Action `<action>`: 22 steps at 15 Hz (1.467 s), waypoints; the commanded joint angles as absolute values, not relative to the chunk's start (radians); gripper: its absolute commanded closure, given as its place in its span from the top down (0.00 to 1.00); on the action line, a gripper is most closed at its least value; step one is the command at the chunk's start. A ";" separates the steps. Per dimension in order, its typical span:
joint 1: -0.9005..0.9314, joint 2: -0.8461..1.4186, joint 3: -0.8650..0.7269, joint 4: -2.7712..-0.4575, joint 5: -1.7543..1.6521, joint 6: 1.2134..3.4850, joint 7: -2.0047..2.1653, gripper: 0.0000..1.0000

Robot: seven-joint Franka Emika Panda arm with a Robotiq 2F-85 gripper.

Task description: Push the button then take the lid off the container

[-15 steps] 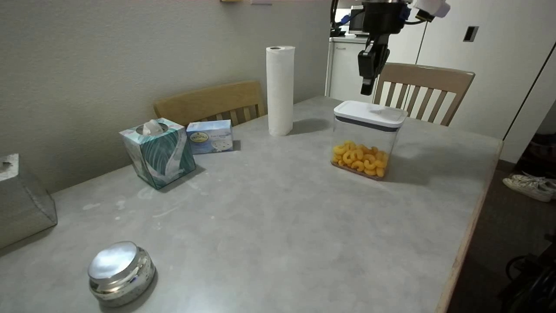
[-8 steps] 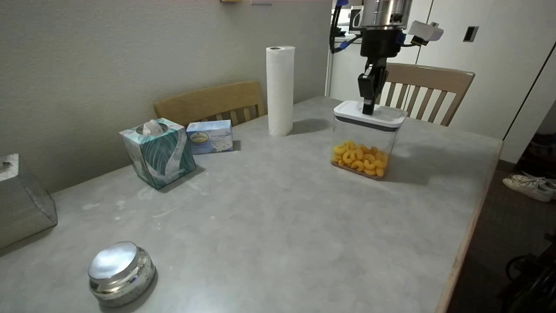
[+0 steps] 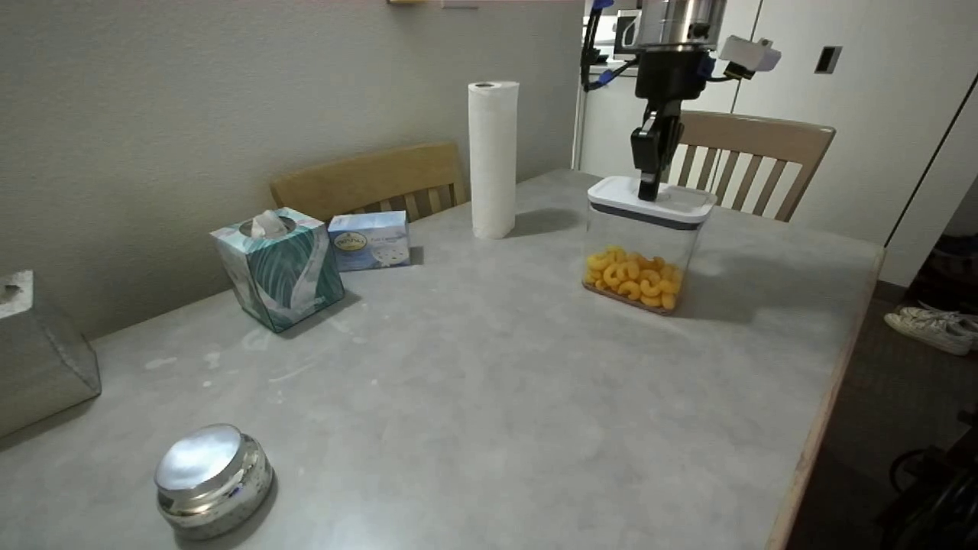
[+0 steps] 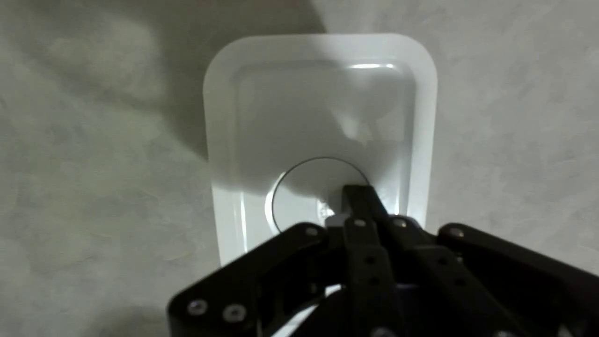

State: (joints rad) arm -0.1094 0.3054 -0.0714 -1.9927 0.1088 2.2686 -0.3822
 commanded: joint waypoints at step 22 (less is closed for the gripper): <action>-0.161 0.278 -0.027 -1.881 0.161 2.169 -0.532 0.76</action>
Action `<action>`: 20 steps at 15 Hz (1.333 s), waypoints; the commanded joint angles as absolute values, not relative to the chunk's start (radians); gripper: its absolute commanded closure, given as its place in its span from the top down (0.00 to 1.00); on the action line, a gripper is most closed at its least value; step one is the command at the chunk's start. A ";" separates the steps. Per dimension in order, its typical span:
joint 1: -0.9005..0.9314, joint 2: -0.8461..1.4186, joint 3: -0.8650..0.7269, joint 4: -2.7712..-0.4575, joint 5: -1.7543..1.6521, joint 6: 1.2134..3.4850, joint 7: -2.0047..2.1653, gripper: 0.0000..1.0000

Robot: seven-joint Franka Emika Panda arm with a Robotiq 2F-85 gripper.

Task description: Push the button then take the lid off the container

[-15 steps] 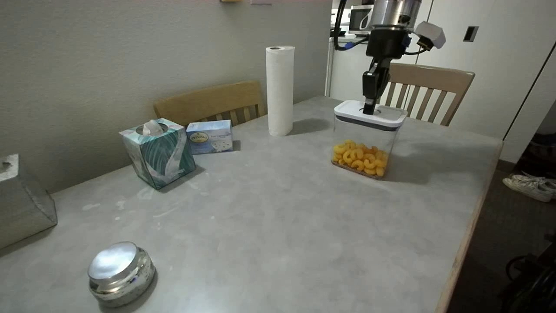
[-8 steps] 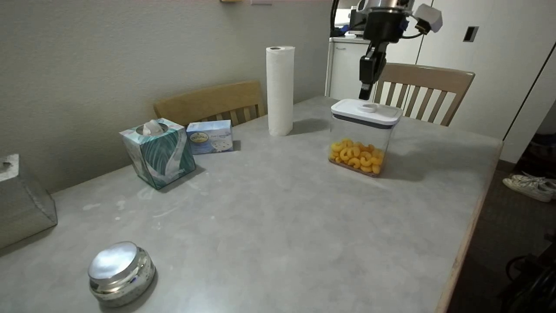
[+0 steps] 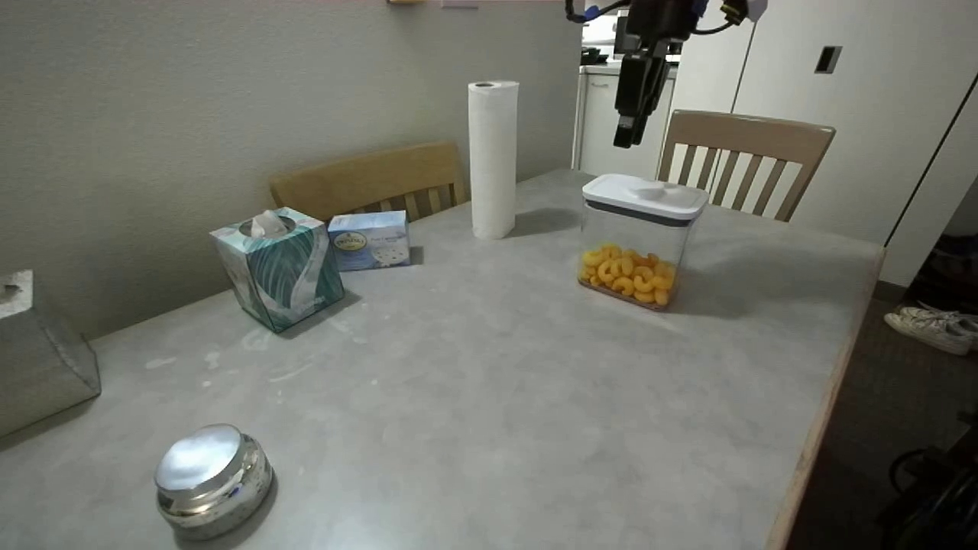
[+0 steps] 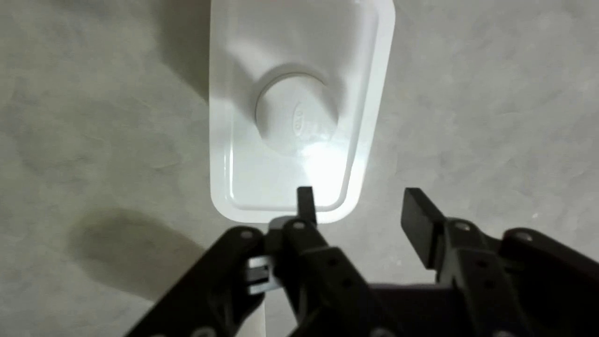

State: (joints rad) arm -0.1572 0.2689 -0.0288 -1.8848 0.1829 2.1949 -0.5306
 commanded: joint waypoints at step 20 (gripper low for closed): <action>-0.168 0.355 -0.040 -1.904 0.064 2.138 -0.469 0.86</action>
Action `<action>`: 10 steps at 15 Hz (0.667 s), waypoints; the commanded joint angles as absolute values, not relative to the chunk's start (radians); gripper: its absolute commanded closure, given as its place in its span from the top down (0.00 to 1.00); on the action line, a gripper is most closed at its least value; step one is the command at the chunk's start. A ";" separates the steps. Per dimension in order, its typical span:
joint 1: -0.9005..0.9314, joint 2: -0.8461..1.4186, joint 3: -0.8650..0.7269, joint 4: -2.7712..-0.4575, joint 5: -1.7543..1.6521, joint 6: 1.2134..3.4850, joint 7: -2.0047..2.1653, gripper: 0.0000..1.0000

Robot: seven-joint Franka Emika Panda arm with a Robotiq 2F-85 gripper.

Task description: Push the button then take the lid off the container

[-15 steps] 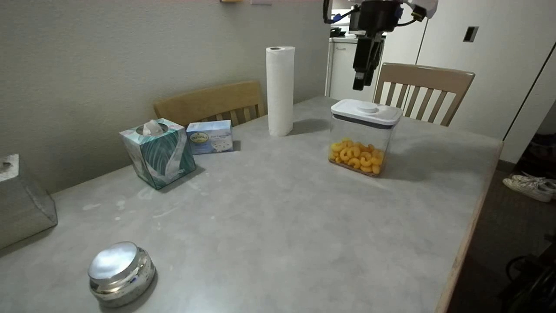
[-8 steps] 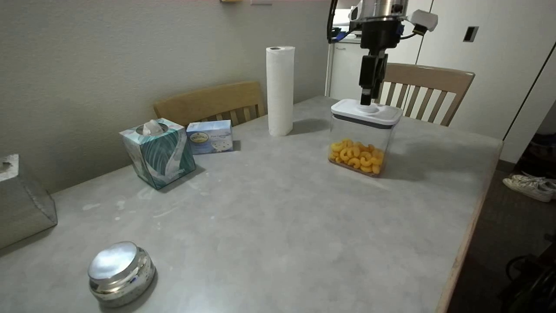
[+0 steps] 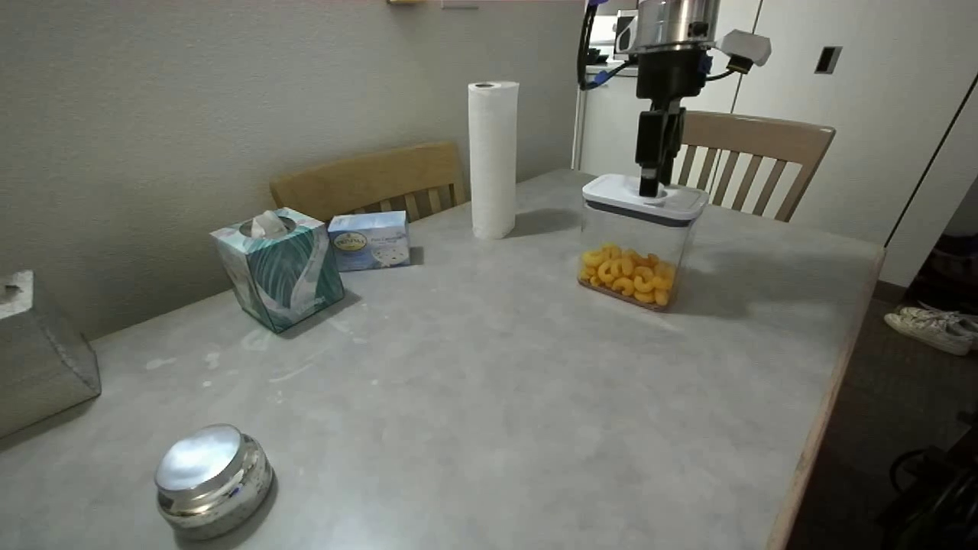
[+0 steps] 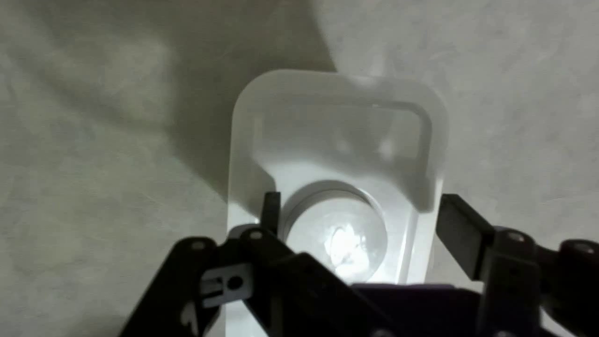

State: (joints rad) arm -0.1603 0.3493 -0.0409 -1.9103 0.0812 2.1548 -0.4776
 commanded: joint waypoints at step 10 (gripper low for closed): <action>-0.175 0.369 -0.039 -1.897 0.079 2.175 -0.473 0.85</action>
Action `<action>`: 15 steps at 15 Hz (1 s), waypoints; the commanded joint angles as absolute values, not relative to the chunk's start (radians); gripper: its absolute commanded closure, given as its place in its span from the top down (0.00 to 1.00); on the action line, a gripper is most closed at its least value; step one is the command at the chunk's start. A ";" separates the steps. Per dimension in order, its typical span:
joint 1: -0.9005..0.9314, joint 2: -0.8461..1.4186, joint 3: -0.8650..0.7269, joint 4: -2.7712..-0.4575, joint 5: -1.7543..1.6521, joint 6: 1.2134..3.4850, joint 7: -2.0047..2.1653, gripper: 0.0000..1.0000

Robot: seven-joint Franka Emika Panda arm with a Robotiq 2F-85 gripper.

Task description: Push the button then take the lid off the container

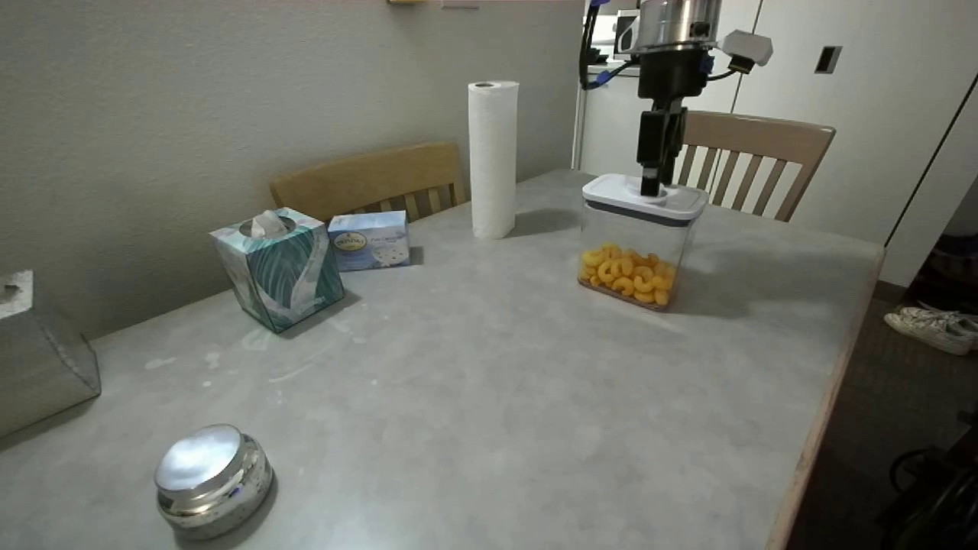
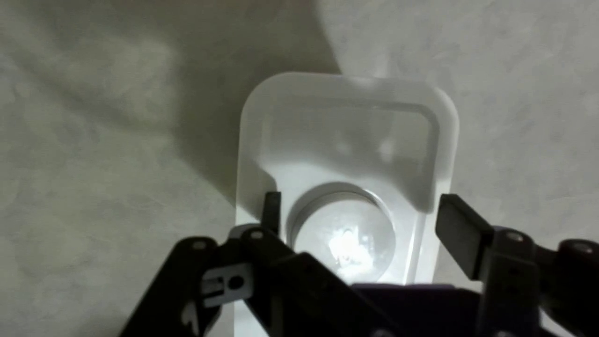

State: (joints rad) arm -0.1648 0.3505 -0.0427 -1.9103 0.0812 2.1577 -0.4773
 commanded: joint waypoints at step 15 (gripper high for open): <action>-0.180 0.380 -0.033 -1.893 0.095 2.225 -0.471 0.29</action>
